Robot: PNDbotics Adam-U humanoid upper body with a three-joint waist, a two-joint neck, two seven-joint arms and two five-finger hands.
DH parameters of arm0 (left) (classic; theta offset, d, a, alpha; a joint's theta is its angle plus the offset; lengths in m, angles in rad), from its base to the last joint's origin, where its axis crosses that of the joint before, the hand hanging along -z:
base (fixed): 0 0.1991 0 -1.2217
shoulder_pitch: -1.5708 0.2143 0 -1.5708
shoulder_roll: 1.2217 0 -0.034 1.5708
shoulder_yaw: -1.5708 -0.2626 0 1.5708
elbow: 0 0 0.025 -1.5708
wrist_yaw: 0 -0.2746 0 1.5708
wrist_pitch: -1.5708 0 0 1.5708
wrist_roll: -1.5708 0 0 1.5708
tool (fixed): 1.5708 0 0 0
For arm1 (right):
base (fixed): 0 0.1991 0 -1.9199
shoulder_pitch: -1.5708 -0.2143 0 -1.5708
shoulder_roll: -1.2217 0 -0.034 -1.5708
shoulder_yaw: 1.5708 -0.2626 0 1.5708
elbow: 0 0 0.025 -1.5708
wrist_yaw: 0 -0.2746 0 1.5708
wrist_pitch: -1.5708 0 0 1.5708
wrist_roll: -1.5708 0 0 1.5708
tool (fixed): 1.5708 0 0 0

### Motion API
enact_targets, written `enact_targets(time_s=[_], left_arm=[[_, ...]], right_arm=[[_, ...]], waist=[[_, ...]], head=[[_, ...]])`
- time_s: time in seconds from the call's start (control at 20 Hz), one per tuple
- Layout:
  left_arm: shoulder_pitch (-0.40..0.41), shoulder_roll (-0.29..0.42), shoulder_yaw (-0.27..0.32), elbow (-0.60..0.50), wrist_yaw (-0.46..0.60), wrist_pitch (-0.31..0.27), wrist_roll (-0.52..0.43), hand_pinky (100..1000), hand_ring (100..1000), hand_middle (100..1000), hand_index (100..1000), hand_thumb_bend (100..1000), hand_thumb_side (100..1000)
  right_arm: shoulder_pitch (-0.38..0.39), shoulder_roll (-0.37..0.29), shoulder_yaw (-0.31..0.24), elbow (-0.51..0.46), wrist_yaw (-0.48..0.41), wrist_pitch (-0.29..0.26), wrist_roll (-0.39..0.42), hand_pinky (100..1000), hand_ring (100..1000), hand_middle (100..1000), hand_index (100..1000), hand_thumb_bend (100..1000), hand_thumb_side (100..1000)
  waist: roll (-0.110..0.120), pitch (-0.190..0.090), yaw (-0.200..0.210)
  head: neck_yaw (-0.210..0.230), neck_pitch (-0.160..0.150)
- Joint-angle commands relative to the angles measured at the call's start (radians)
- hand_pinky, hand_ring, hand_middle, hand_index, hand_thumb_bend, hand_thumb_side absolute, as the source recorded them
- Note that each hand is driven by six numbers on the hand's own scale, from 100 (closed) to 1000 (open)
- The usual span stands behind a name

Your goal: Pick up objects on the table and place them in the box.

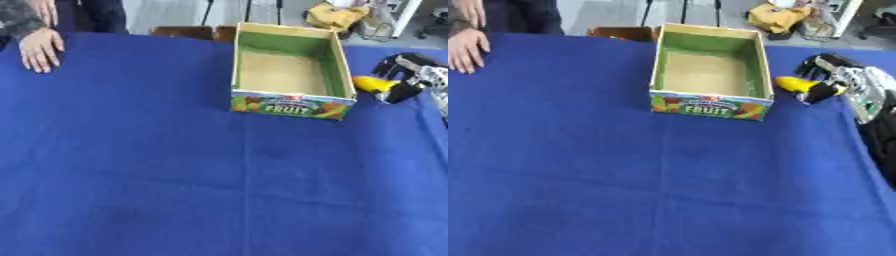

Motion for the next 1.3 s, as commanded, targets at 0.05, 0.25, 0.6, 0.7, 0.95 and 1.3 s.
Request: enact_targets(time_s=[0.05, 0.25, 0.6, 0.7, 0.95, 1.3], left_arm=[[-0.007, 0.015, 0.003, -0.021, 0.004, 0.000, -0.004, 608, 599, 604, 760, 523, 771], [-0.006, 0.015, 0.002, -0.021, 0.005, 0.000, -0.004, 609, 598, 604, 760, 524, 772], [-0.007, 0.014, 0.001, -0.021, 0.006, 0.001, -0.006, 609, 598, 604, 761, 524, 772], [-0.006, 0.013, 0.001, -0.021, 0.006, 0.000, -0.006, 609, 598, 604, 762, 525, 772], [-0.005, 0.014, 0.001, -0.021, 0.006, 0.001, -0.006, 609, 598, 604, 762, 525, 771], [-0.004, 0.015, 0.001, -0.021, 0.006, 0.001, -0.007, 610, 598, 603, 759, 525, 771]], right_arm=[[-0.012, -0.044, -0.007, -0.002, 0.011, 0.000, -0.009, 609, 770, 704, 785, 286, 100], [-0.012, -0.044, -0.008, 0.002, 0.019, 0.000, -0.011, 608, 769, 704, 784, 282, 100], [-0.010, -0.042, -0.001, -0.003, 0.059, -0.006, -0.009, 646, 805, 716, 791, 315, 100], [-0.010, -0.042, 0.001, -0.007, 0.082, -0.009, -0.011, 679, 820, 722, 792, 322, 100], [-0.013, -0.042, 0.002, -0.022, 0.132, -0.017, -0.019, 755, 871, 738, 799, 337, 100], [0.002, -0.055, 0.004, -0.044, 0.173, -0.023, -0.014, 715, 834, 733, 795, 321, 100]], waist=[[0.003, -0.013, 0.001], [0.004, -0.011, 0.001], [0.004, -0.008, 0.003], [0.004, -0.009, 0.004], [0.004, -0.011, 0.004], [0.003, -0.010, 0.004]], head=[[-0.003, -0.013], [-0.003, -0.014], [-0.005, -0.014], [-0.004, -0.014], [-0.003, -0.014], [-0.004, -0.014]])
